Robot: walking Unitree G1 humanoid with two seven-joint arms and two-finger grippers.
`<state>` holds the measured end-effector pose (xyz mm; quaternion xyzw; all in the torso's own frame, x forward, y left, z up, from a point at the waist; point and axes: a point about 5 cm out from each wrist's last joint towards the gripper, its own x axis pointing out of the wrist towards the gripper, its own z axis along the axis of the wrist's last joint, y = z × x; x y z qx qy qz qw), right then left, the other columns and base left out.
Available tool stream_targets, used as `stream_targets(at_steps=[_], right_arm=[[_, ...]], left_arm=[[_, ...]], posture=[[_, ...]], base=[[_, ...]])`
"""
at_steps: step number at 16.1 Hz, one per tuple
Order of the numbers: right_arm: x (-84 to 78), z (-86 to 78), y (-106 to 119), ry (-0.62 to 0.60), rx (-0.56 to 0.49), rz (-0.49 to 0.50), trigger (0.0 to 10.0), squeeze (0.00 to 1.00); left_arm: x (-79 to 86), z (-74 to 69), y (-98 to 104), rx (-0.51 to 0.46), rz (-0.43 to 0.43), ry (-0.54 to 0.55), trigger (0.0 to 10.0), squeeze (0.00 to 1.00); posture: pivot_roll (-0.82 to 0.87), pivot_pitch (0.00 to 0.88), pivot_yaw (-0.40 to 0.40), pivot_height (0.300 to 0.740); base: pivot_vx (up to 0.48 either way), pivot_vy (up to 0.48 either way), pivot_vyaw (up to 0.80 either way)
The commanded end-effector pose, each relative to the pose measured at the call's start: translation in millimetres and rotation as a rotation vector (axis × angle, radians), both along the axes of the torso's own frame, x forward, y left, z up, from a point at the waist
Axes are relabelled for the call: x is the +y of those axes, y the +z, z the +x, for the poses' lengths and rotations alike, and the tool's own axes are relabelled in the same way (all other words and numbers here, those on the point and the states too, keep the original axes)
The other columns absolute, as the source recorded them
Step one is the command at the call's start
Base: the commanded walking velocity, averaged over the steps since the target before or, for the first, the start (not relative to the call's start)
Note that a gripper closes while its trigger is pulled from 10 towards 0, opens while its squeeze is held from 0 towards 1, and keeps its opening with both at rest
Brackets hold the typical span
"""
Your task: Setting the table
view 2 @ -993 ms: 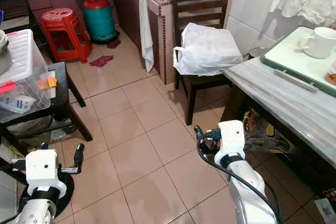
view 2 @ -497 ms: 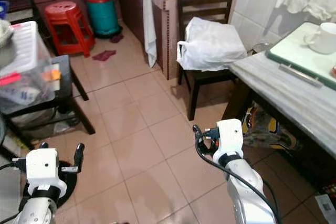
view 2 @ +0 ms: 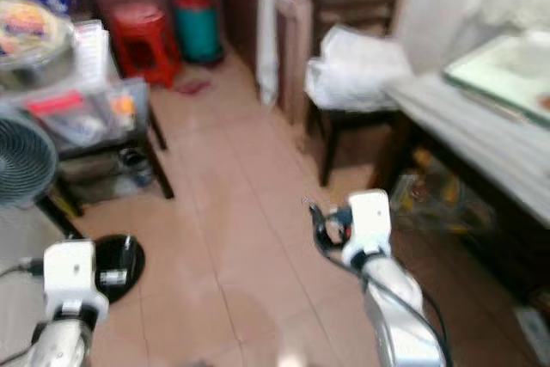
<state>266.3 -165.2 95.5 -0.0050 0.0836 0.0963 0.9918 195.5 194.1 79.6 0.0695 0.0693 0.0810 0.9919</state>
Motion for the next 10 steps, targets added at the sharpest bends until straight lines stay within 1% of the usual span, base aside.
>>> stream_targets(at_steps=[1,5,7,10], right_arm=[[-2.3,1.8,7.2,-0.007,-0.027,-0.003,10.0,0.00],[-2.6,1.2,5.1,-0.006,-0.016,-0.006,10.0,0.00],[-2.4,1.0,4.5,-0.005,-0.009,-0.008,10.0,0.00],[-3.0,2.0,4.4,-0.004,-0.007,-0.010,10.0,0.00]], left_arm=[[0.5,-0.8,-0.4,0.007,0.002,-0.003,10.0,0.00],[-0.2,-0.2,-0.7,0.009,0.004,-0.007,10.0,0.00],[-0.3,0.0,-1.3,0.013,0.004,-0.012,10.0,0.00],[-1.3,1.0,-1.7,0.013,0.000,-0.013,10.0,0.00]], posture=[[-0.12,0.082,0.040,0.740],[-0.11,0.079,0.040,0.740],[-0.12,0.080,0.039,0.740],[-0.12,0.076,0.037,0.740]], base=[[-0.277,0.000,0.00],[-0.279,0.000,0.00],[-0.279,0.000,-0.49],[-0.277,0.000,-0.64]])
